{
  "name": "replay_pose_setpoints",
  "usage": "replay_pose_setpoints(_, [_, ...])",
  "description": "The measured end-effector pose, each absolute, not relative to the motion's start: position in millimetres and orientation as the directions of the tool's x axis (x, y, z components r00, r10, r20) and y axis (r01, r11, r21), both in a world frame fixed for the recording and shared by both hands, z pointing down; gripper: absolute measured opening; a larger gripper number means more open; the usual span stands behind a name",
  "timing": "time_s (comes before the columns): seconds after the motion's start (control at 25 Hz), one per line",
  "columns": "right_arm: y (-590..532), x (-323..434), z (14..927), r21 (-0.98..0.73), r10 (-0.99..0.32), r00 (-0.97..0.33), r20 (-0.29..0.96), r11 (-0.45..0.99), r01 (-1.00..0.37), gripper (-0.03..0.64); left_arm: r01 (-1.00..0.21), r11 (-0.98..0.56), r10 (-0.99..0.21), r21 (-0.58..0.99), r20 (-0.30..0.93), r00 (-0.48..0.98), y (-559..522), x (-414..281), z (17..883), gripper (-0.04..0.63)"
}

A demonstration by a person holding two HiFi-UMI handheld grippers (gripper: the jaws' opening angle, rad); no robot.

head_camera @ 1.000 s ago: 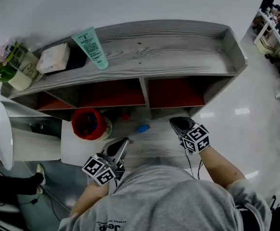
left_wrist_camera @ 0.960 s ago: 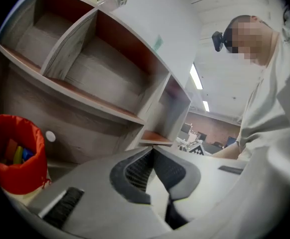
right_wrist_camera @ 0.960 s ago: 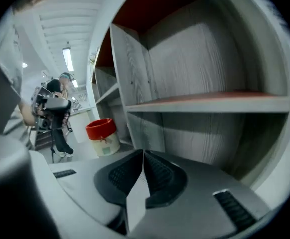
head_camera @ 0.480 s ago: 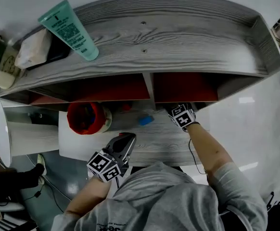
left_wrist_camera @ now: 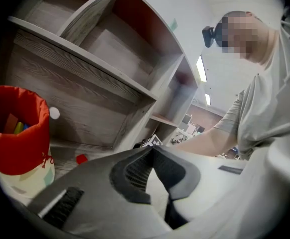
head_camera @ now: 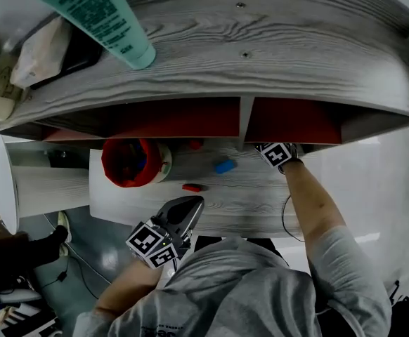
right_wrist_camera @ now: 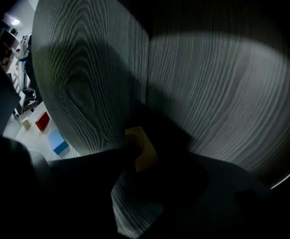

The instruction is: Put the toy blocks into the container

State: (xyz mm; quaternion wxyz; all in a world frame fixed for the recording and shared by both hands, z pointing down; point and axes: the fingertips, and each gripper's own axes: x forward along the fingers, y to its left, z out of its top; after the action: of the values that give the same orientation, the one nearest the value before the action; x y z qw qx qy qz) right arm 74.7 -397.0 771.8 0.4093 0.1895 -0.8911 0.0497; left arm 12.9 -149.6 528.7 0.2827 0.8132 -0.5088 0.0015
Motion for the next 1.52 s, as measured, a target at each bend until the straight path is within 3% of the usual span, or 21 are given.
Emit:
replay_pose_setpoints(0.04, [-395, 74, 773, 0.052, -0.276, -0.601, 0.75, 0.93, -0.363, 0.263, -0.829, -0.319, -0.828, 0.459, 0.291, 0.48, -148, 12, 529, 0.011])
replay_pose_setpoints(0.12, [-388, 72, 773, 0.038, -0.248, -0.612, 0.75, 0.941, -0.335, 0.17, -0.83, -0.313, -0.829, 0.461, 0.293, 0.475, -145, 12, 529, 0.012])
replay_pose_setpoints(0.44, [-361, 87, 753, -0.009, -0.239, -0.662, 0.71, 0.938, -0.347, 0.167, -0.833, -0.317, -0.831, 0.453, 0.291, 0.474, -138, 20, 524, 0.011])
replay_pose_setpoints(0.64, [-322, 135, 726, -0.03, -0.216, -0.656, 0.723, 0.939, -0.343, 0.167, -0.839, -0.322, -0.84, 0.438, 0.276, 0.467, -133, 29, 515, 0.012])
replay_pose_setpoints(0.96, [-231, 167, 642, -0.074, -0.126, -0.703, 0.699, 0.966, -0.248, 0.167, -0.874, -0.28, -0.889, 0.397, 0.237, 0.392, -106, 29, 500, 0.012])
replay_pose_setpoints(1.2, [-159, 97, 573, -0.121, -0.001, -0.773, 0.634, 0.988, -0.101, 0.167, -0.899, -0.175, -0.938, 0.401, 0.21, 0.276, -60, -22, 488, 0.012])
replay_pose_setpoints(1.52, [-125, -71, 522, -0.075, 0.054, -0.806, 0.59, 0.997, 0.012, 0.167, -0.926, -0.067, -0.971, 0.371, 0.19, 0.146, 1, -160, 471, 0.012])
